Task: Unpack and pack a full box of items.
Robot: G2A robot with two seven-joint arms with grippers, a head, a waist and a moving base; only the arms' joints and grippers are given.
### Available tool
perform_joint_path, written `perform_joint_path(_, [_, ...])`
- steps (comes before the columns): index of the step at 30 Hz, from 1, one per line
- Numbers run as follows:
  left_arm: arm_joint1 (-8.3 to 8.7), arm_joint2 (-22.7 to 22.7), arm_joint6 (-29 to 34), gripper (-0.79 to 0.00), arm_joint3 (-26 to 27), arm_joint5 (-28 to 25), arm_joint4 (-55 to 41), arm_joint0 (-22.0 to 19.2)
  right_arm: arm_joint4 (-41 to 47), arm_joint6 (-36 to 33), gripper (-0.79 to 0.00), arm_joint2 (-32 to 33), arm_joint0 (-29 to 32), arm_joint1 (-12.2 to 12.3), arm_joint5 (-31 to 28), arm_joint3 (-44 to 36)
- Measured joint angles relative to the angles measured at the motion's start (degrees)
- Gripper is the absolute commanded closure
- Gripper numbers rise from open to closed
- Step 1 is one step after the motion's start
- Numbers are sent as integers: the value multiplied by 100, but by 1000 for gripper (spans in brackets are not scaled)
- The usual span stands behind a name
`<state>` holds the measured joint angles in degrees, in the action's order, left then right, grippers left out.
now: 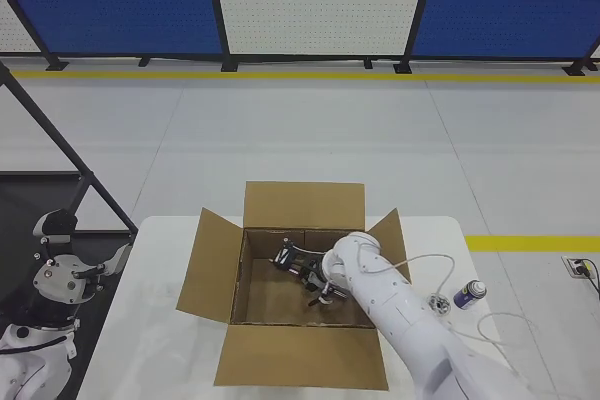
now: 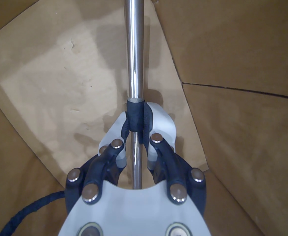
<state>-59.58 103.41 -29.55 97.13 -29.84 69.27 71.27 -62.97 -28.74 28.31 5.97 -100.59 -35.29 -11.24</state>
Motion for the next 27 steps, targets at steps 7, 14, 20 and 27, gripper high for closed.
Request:
perform_joint_path(7, [0, 0, 0, -785, 0, 0, 0, 0, -127, 69, 0, 89, 167, 267, -22, -489])
perform_joint_path(14, [0, 0, 0, -785, 0, 0, 0, 0, -185, -829, 0, 331, 488, 644, 239, -1591])
perform_joint_path(20, [0, 0, 0, -785, 0, 0, 0, 0, -326, -2143, 0, 790, 1105, 1151, 525, -3265])
perform_joint_path(27, [0, 0, 0, -785, 0, 0, 0, 0, -404, -3643, 0, 1636, 2124, 1717, 596, -5304])
